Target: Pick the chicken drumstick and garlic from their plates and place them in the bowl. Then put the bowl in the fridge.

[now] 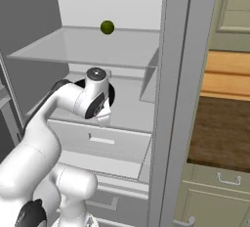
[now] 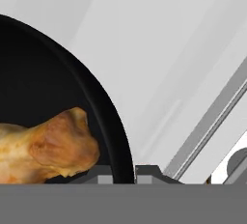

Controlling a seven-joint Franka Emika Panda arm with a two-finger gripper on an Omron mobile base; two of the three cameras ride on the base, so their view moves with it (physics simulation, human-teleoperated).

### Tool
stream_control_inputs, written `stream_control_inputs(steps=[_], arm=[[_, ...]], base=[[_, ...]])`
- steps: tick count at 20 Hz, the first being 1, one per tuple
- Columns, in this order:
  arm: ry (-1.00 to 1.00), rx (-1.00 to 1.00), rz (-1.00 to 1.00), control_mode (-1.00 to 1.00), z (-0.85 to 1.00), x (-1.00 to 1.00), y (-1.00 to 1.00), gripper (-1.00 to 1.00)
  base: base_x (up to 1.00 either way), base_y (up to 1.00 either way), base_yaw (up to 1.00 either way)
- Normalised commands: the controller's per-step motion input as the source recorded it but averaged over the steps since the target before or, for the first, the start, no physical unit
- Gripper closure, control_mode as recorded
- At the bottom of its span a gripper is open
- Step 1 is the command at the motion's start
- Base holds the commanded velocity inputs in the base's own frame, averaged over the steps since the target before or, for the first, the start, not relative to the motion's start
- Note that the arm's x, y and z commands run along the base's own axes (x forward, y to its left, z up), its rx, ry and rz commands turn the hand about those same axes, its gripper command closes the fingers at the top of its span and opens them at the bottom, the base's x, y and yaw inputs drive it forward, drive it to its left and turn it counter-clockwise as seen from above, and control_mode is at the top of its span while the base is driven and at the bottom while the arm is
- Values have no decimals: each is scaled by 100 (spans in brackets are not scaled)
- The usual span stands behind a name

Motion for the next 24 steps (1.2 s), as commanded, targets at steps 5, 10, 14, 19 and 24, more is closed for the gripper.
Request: stream_control_inputs(steps=[5, 10, 14, 19, 24], arm=[[0, 0, 0, -100, -40, 15, 0, 100], [0, 0, 0, -100, -47, 2, 0, 100], [-1, 0, 0, -100, -20, 6, 1, -100], [-22, 0, 0, -100, 3, 0, 2, -100], [-41, 0, 0, -100, 20, -33, 5, -100]], base=[[0, 0, 0], [0, 0, 0], [0, 0, 0], [0, 0, 0], [0, 0, 0]])
